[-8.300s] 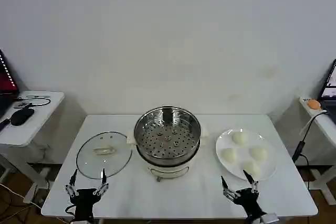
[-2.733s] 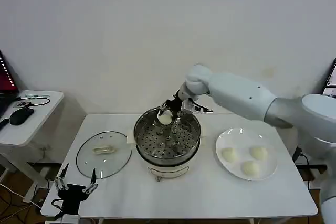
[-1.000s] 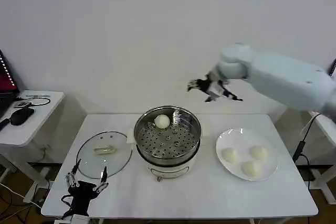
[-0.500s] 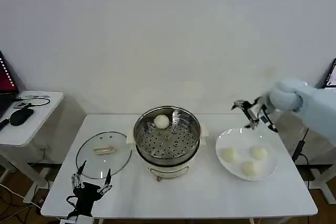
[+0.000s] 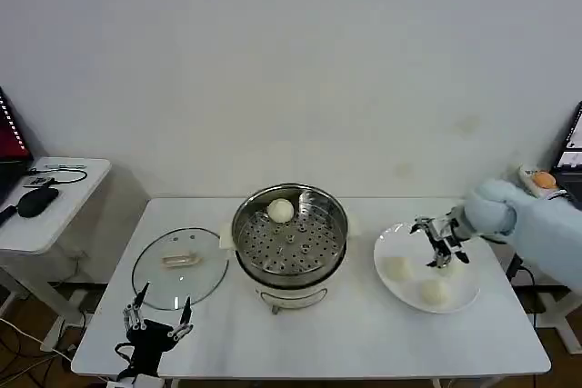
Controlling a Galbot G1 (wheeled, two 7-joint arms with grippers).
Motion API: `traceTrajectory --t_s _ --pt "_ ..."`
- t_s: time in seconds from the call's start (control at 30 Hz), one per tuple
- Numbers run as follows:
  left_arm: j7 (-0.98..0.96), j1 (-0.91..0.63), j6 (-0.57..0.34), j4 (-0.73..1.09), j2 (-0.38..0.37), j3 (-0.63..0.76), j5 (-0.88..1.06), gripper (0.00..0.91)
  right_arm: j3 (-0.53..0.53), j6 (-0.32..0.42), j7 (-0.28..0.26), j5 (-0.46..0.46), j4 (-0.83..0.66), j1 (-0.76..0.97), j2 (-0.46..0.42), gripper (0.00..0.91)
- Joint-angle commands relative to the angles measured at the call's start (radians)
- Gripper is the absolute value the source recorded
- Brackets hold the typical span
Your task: Take steamed baozi put them in steamer then cover it.
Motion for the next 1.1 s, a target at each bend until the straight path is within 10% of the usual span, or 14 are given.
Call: traceTrajectory --t_s 0.03,0.8,1.1 --pt "0.000 0.000 0.000 0.005 0.001 0.000 0.000 0.907 0.016 -0.043 -0.020 0.018 -0.063 -0.057 0.047 0.907" --pt "-0.003 -0.007 -0.002 0.020 -0.001 -0.016 -0.011 0.907 0.025 -0.060 -0.016 0.012 -0.198 -0.088 0.194 0.907" --pt "-0.003 -0.010 -0.002 0.022 -0.001 -0.020 -0.014 0.907 0.037 -0.065 -0.029 -0.007 -0.242 -0.097 0.216 0.705"
